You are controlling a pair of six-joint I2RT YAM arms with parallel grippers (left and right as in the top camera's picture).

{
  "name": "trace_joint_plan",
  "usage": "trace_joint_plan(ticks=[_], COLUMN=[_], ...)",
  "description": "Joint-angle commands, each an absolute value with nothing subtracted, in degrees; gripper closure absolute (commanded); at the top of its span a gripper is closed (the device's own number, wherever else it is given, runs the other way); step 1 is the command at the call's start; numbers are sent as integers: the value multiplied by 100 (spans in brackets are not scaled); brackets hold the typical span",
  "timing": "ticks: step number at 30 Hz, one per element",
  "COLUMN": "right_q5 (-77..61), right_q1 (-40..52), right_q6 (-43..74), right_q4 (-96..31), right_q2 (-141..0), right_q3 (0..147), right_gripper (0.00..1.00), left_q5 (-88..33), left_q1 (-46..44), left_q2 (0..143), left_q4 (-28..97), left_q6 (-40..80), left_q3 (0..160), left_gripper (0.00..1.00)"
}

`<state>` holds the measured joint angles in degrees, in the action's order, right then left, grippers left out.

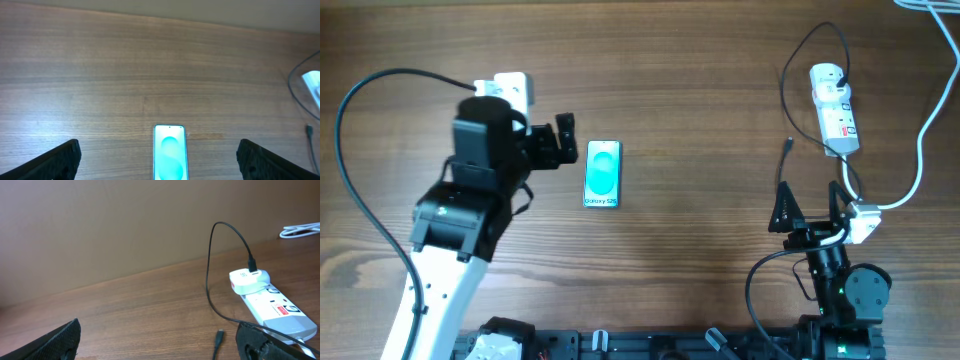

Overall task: Plug charger to phone and switch on socket
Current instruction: 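Move the left gripper forward over the phone, then lower the left gripper and close it on the phone's top edge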

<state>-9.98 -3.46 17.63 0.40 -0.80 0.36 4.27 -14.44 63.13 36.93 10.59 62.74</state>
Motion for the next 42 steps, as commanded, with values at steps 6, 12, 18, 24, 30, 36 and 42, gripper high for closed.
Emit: trace_joint_plan(ticks=[6, 12, 18, 24, 30, 36, 42], right_q5=[-878, -878, -878, -878, -878, -878, -878], right_q1=[-360, -360, -360, -360, -360, -360, -360], right_q6=[1667, 1664, 1667, 1667, 1667, 1664, 1669], right_q4=[58, 58, 58, 58, 58, 58, 58], right_q2=[-64, -64, -64, -64, -64, -64, -64], right_q3=[30, 30, 30, 30, 30, 30, 30], right_gripper=[0, 0, 0, 0, 0, 0, 0], left_q5=[1310, 467, 473, 478, 475, 478, 545], left_q1=[-2477, -2502, -2497, -2497, -2497, -2497, -2497], left_q2=[7815, 9205, 10127, 10571, 10578, 10578, 10578], left_q4=[3664, 3511, 3330, 3192, 3055, 3061, 3057], left_q6=[1870, 1870, 2196, 2193, 2193, 2191, 2191], left_q3=[6410, 6407, 6407, 6407, 6377, 6364, 6364], left_gripper=[0, 0, 0, 0, 0, 0, 0])
